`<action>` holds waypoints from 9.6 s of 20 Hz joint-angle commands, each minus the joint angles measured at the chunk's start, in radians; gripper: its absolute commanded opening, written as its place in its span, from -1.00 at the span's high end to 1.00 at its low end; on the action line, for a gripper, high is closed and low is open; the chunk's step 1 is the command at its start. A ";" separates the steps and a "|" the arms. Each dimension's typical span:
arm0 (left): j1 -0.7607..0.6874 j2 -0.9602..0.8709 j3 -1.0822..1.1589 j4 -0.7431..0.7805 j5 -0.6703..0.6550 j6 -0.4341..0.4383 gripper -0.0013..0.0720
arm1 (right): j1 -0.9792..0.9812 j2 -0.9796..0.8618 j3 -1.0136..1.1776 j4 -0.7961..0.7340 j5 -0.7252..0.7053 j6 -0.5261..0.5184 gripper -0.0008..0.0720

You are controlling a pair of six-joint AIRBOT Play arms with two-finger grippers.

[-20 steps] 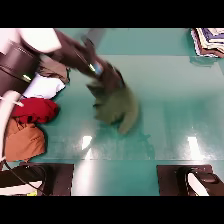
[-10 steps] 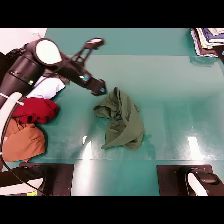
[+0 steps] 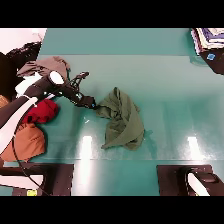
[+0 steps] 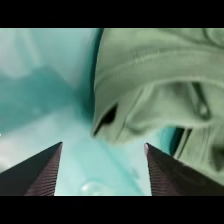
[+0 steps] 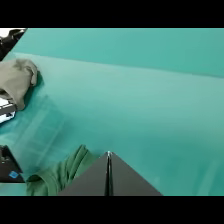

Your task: Fold the shirts.

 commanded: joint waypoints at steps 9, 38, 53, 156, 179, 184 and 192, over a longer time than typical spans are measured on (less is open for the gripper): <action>0.002 -0.014 0.096 -0.017 0.040 0.025 0.89 | 0.002 -0.008 -0.039 -0.150 0.212 0.172 0.92; 0.121 0.244 0.419 0.224 0.030 0.006 0.89 | 0.449 -0.385 -0.275 -0.446 -0.048 0.375 0.93; 0.121 0.689 0.733 0.289 0.121 0.041 0.89 | 0.085 0.090 0.294 -0.554 0.011 0.299 0.93; 0.281 0.579 0.503 -0.080 -0.045 -0.031 0.89 | -0.189 0.030 0.105 -0.315 0.198 0.188 0.93; 0.280 0.549 0.392 -0.083 -0.107 -0.175 0.89 | -0.188 -0.257 0.437 -0.420 0.435 0.202 0.93; 0.280 0.222 0.246 -0.087 -0.050 -0.113 0.89 | -0.188 -0.529 0.244 -0.420 0.402 0.179 0.93; 0.280 -0.081 0.311 -0.227 0.294 0.045 0.89 | -0.185 -0.780 0.202 -0.196 -0.045 0.178 0.93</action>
